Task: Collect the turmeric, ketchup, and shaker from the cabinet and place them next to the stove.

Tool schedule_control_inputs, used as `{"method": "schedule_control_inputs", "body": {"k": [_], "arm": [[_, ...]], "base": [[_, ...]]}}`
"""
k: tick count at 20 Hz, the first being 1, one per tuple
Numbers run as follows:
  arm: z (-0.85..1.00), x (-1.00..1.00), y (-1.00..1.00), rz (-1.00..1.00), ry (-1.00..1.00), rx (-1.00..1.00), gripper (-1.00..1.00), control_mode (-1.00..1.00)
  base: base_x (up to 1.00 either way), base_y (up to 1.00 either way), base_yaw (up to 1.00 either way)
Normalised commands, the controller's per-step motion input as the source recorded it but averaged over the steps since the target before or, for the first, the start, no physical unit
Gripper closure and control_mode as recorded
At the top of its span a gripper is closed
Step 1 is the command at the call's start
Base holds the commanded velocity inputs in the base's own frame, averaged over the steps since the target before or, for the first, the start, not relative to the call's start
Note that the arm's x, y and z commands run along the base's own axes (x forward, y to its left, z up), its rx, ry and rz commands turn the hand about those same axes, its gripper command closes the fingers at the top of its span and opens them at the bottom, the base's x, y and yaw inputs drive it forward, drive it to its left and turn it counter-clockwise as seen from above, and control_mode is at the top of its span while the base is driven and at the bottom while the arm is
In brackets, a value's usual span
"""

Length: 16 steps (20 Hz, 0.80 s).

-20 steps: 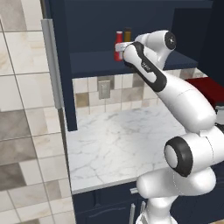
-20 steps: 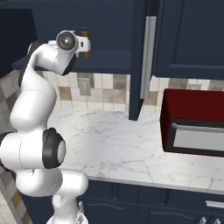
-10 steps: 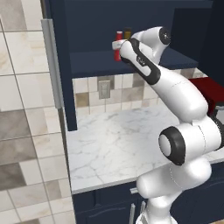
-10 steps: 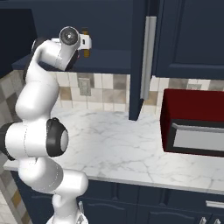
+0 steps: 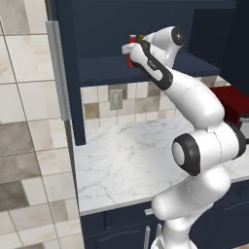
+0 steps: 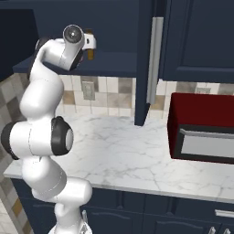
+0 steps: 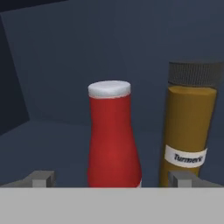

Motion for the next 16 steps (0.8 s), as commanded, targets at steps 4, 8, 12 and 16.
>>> {"method": "schedule_control_inputs", "body": {"k": [4, 8, 12, 16], "arm": [[0.0, 0.2, 0.07, 0.0, 0.03, -0.03, -1.0, -1.0], [-0.01, 0.16, 0.07, 0.0, 0.02, -0.03, -1.0, -1.0], [-0.04, 0.13, 0.12, 0.0, 0.02, -0.04, -1.0, -1.0], [-0.07, 0.11, 0.1, 0.0, 0.0, -0.03, 1.0, -1.0]], "base": [[0.0, 0.0, 0.0], [0.0, 0.0, 0.0], [0.0, 0.0, 0.0], [0.0, 0.0, 0.0]]}}
